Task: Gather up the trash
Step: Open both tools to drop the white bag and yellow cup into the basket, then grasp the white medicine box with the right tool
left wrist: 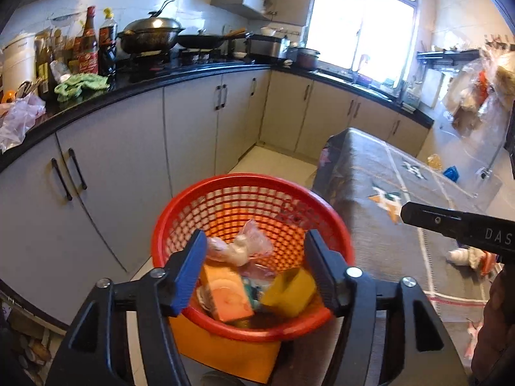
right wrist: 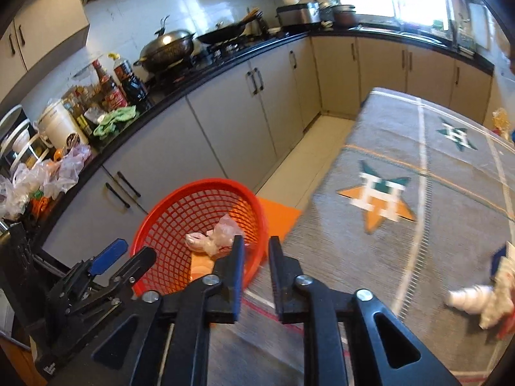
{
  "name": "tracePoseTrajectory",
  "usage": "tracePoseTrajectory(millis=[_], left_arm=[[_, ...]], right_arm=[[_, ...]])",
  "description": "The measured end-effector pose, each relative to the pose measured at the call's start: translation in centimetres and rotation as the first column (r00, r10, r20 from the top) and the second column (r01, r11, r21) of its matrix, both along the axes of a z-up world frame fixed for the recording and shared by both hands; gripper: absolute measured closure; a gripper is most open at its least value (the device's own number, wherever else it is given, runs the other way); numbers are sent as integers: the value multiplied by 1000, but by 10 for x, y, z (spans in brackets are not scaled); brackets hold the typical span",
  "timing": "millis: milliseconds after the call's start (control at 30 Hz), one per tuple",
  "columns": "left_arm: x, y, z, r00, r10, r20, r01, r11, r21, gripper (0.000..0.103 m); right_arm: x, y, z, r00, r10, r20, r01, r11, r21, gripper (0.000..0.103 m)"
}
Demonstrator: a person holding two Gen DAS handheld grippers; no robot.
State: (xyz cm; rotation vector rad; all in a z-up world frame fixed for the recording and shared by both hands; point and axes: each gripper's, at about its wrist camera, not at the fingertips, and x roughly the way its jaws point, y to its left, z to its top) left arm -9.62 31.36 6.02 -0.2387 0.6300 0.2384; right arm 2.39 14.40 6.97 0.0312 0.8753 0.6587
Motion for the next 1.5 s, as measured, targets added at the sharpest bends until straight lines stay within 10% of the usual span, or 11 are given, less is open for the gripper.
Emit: tracePoseTrajectory(millis=[467,900,1500], left_arm=[[14,-148,13,957,-290,-7,290,956,40,38],[40,-261,20,867,-490,-85,491,871,-10,34],[97,-327,20,800,-576,-167,554,816,-165,29]], right_arm=[[-43,-179,15,968,-250,36,248,967,57,71],[-15,-393,-6,813,-581,-43,582,812,42,42],[35,-403,-58,860,-494,-129,492,869,-55,29]])
